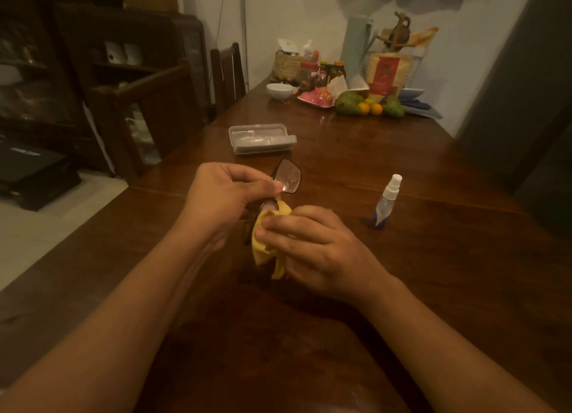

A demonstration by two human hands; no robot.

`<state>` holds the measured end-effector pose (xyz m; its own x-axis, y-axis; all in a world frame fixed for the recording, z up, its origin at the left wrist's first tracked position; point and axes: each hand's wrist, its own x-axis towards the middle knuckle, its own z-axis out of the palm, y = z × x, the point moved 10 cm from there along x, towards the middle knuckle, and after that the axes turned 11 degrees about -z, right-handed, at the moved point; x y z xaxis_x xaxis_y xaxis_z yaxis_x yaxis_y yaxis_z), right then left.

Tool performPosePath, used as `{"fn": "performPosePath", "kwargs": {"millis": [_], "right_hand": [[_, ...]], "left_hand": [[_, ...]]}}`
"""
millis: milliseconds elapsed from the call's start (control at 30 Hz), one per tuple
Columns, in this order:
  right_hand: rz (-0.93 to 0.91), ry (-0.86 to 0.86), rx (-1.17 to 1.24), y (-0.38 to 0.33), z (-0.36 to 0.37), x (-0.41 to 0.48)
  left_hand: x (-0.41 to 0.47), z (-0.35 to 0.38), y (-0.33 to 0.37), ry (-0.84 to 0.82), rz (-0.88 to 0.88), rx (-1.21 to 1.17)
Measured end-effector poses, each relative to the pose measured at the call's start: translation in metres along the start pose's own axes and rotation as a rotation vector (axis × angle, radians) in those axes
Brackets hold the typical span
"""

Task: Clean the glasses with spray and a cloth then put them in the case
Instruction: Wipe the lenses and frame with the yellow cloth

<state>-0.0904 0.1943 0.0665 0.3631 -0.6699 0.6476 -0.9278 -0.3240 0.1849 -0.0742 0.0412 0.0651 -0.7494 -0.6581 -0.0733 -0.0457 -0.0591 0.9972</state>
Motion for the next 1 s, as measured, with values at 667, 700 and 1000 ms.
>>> {"fn": "performPosePath", "kwargs": {"millis": [667, 700, 1000], "right_hand": [[0.063, 0.029, -0.063, 0.008, -0.010, -0.005], [0.067, 0.021, -0.055, 0.006, -0.006, -0.003], [-0.008, 0.041, -0.026, 0.003, -0.011, -0.005]], "left_hand": [[0.003, 0.001, -0.002, -0.005, 0.003, 0.026], [0.003, 0.001, -0.002, -0.003, 0.004, 0.038], [0.002, 0.001, -0.004, -0.009, -0.024, 0.027]]}}
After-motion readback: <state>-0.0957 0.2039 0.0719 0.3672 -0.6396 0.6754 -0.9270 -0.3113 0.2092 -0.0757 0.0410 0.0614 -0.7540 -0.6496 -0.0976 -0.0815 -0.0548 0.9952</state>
